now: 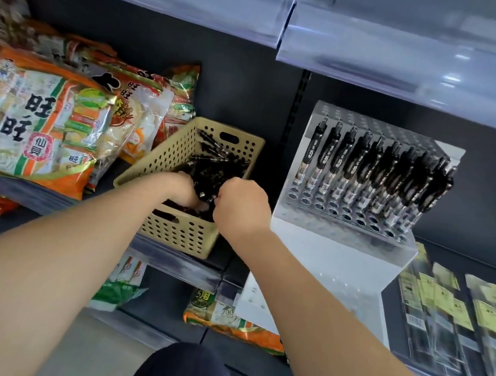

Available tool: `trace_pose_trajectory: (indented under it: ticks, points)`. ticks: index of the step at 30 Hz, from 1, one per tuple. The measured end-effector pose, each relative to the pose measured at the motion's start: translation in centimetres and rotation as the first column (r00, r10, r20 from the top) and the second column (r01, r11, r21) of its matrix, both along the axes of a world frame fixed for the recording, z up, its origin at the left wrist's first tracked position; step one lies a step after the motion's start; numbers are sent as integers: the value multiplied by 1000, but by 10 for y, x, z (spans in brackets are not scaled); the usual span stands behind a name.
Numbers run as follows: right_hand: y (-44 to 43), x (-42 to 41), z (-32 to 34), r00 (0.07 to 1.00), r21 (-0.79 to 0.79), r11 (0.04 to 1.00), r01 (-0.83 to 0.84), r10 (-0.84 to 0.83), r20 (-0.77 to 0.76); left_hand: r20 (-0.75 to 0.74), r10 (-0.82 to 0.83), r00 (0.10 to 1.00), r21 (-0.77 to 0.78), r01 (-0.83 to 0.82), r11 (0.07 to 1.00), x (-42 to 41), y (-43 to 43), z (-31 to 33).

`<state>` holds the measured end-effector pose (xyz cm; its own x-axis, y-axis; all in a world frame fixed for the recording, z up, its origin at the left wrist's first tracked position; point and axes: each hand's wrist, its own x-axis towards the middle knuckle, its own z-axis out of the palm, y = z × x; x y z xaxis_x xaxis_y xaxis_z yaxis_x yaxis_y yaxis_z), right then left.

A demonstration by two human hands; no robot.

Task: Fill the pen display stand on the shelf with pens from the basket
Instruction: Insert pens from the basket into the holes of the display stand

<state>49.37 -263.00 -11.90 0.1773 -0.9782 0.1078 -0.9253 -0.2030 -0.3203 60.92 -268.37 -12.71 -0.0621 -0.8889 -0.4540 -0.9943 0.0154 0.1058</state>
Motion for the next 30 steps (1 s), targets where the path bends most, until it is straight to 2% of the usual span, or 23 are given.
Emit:
trace_pose_trajectory:
  ticks: [6,10,13,19,23,27,30]
  points:
    - [-2,-1,-10,1000,-73,997,-30,29,-8,-40,126,991,18,-126,992,-14,-19,-8]
    - [-3,-2,-13,998,-114,992,-55,52,-27,-55,175,983,-63,-178,982,-21,-34,-15]
    - [-3,-4,-12,997,-127,990,-68,63,-44,-134,187,973,-78,-198,977,-21,-40,-20]
    - [-4,-4,-10,997,-116,991,-73,69,-43,-268,241,933,6,-249,968,-22,-42,-21]
    - [-3,-5,-9,996,-129,989,-74,68,-55,-472,296,831,2,-334,943,-20,-44,-17]
    - [-1,-5,-9,996,-135,988,-72,64,-60,-673,326,663,47,-402,914,-14,-46,-16]
    - [-2,-5,-8,995,-133,988,-82,74,-67,-749,337,570,61,-448,892,-10,-45,-14]
